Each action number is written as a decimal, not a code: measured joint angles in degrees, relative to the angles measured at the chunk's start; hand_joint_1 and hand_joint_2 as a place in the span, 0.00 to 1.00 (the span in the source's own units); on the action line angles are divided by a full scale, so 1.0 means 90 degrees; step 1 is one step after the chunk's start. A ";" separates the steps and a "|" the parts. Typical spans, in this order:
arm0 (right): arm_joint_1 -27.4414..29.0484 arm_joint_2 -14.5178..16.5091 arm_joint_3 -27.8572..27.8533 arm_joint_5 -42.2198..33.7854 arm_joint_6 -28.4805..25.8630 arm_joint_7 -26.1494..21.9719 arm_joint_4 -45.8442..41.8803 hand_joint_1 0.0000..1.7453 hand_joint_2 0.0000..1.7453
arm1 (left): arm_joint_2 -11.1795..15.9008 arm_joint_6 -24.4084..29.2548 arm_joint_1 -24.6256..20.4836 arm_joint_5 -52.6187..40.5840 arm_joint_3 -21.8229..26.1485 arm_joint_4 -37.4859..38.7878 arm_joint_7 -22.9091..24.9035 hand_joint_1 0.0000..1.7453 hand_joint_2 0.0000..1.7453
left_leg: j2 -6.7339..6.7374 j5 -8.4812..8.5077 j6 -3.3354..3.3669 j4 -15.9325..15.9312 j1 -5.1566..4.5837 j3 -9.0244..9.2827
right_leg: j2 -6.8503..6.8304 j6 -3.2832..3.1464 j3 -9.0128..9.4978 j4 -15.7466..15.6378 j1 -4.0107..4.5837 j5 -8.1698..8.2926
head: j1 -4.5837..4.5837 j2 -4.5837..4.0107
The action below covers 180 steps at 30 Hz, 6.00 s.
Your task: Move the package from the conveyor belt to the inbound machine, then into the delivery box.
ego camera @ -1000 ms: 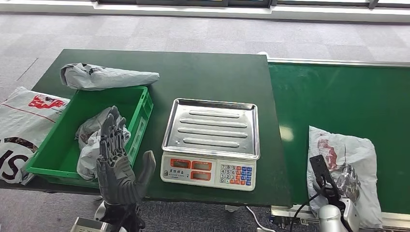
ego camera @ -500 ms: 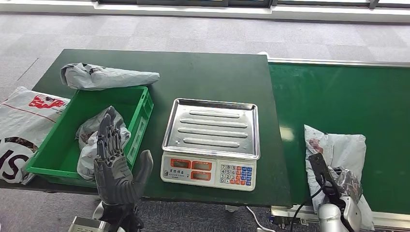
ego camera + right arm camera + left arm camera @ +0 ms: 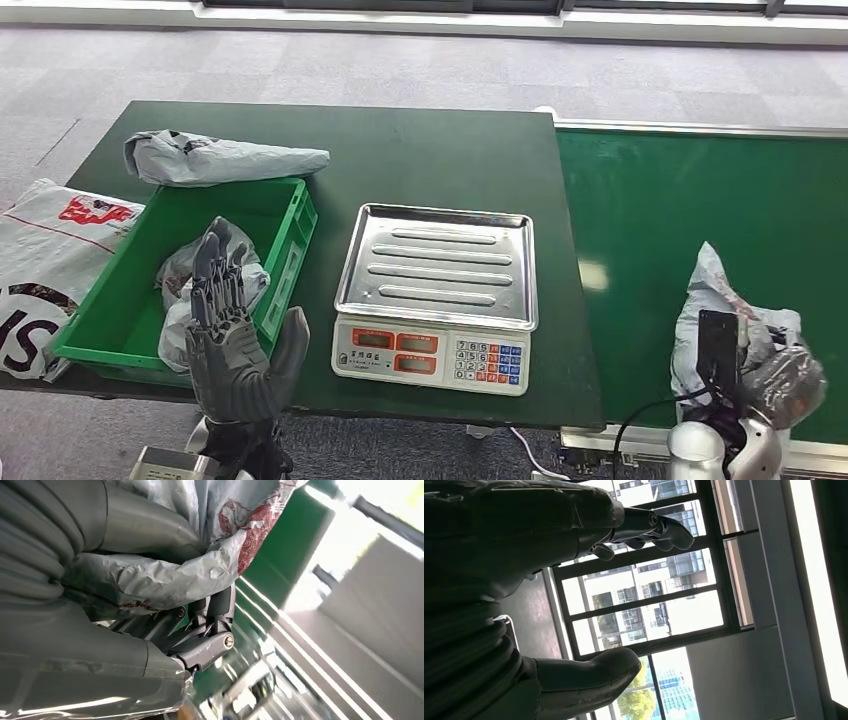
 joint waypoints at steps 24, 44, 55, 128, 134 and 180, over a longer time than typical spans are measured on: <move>-0.0069 0.0629 0.3216 0.0547 -0.0527 -0.0466 -0.1917 1.00 1.00 | -0.0014 -0.0028 -0.0372 0.0382 -0.0078 0.0585 -0.0262 0.00 1.00 | 0.0003 0.0006 -0.0009 -0.0001 0.0007 0.0008 | 0.0008 -0.0008 0.0005 0.0004 0.0006 -0.0003 | -0.0001 0.0000; -0.1631 0.0835 0.5779 0.0002 -0.0609 -0.0208 0.1104 1.00 1.00 | 0.0072 0.0463 -0.0826 0.0655 -0.0563 0.1110 -0.0435 0.00 1.00 | 0.0002 0.0020 -0.0034 -0.0001 0.0013 0.0001 | 0.0012 -0.0024 -0.0004 0.0007 0.0031 0.0007 | -0.0001 -0.0001; -0.2088 0.0771 0.5722 -0.0478 -0.1037 -0.0549 0.2968 1.00 1.00 | 0.0155 0.0574 -0.0858 0.0772 -0.0773 0.1326 -0.0495 0.00 1.00 | 0.0004 0.0016 -0.0031 0.0000 0.0015 -0.0002 | 0.0014 -0.0022 -0.0009 0.0005 0.0023 0.0007 | -0.0001 0.0000; -0.0463 0.0912 0.4636 -0.1548 -0.1363 -0.2933 -0.3254 0.00 1.00 | 0.0873 0.1691 -0.3907 -0.6751 -0.0367 0.5238 0.2140 0.00 1.00 | 0.0020 0.0032 -0.0046 0.0001 0.0013 0.0011 | 0.0023 -0.0041 -0.0010 0.0006 0.0030 0.0029 | 0.0001 -0.0001; -0.0447 0.0896 0.4597 -0.1598 -0.1363 -0.2932 -0.3323 0.00 1.00 | 0.0995 0.1691 -0.4489 -0.7277 -0.0367 0.6175 0.2166 0.00 1.00 | 0.0020 0.0032 -0.0046 0.0001 0.0013 0.0010 | 0.0024 -0.0041 -0.0012 0.0007 0.0031 0.0029 | 0.0001 0.0000; -0.0474 0.0875 0.4582 -0.1762 -0.1360 -0.2929 -0.2841 0.00 1.00 | 0.0661 0.2307 -0.5244 -0.6650 -0.2043 0.6930 0.1071 0.00 1.00 | 0.0011 0.0031 -0.0045 0.0000 0.0013 0.0002 | 0.0018 -0.0041 -0.0010 0.0007 0.0029 0.0029 | 0.0001 -0.0001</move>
